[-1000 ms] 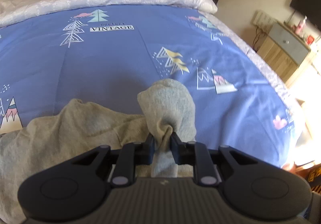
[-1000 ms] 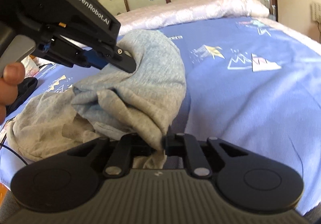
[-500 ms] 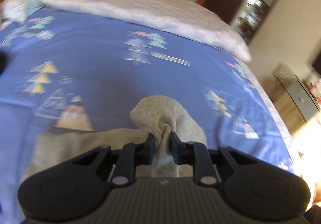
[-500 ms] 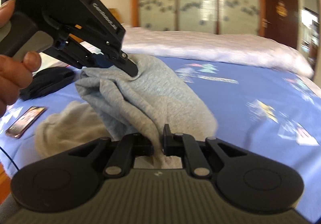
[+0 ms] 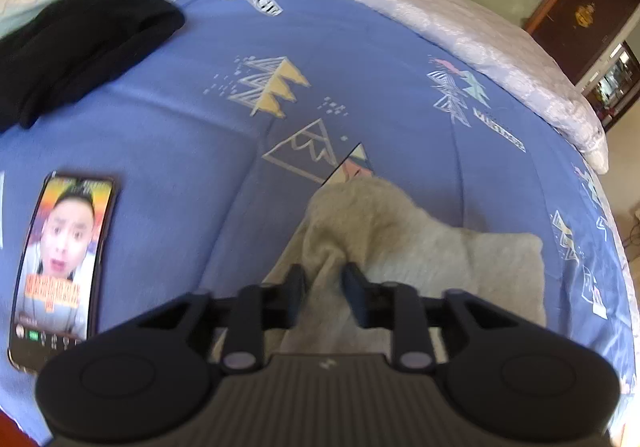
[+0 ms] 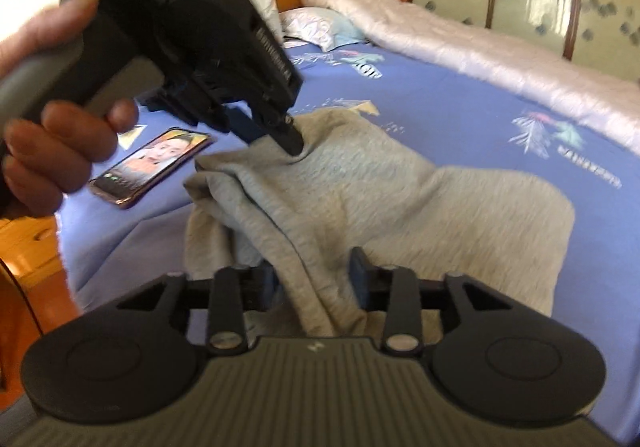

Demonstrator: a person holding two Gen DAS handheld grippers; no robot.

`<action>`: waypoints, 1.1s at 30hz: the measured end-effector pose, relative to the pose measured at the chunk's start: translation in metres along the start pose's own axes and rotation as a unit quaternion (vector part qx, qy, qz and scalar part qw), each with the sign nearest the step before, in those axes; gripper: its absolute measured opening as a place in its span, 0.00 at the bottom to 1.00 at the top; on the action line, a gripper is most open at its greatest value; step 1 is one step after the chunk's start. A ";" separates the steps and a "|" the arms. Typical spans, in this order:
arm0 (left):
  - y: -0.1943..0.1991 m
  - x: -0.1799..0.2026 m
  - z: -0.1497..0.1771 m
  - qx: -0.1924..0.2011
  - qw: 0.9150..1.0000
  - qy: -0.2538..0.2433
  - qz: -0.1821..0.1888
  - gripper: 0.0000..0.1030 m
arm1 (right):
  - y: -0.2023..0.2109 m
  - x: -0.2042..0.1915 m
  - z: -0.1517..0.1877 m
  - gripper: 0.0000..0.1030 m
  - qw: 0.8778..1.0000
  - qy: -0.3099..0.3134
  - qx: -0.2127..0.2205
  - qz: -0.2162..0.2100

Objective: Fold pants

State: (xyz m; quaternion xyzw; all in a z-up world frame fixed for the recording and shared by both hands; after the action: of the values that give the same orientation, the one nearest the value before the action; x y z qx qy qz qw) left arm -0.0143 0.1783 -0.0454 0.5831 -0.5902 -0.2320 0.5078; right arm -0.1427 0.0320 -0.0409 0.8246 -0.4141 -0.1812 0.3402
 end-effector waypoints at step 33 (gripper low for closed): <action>-0.021 -0.001 0.047 -0.006 0.999 -0.035 -0.011 0.83 | 0.026 0.109 0.074 0.64 0.935 -0.334 -0.017 -0.115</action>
State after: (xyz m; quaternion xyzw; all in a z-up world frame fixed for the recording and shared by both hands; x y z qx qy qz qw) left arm -0.0459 0.1602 -0.0813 0.5781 -0.5997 -0.2617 0.4876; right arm -0.1359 -0.0969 -0.0765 0.7527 -0.4030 -0.4910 0.1728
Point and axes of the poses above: each gripper's, at about its wrist camera, not at the fingertips, and y roughly against the way its jaws point, x to its right, z to its underside, the point moved 7 cm from there along -y, roughly the way its jaws point, and after that the axes turned 9 degrees about -x, right-handed, at the moved point
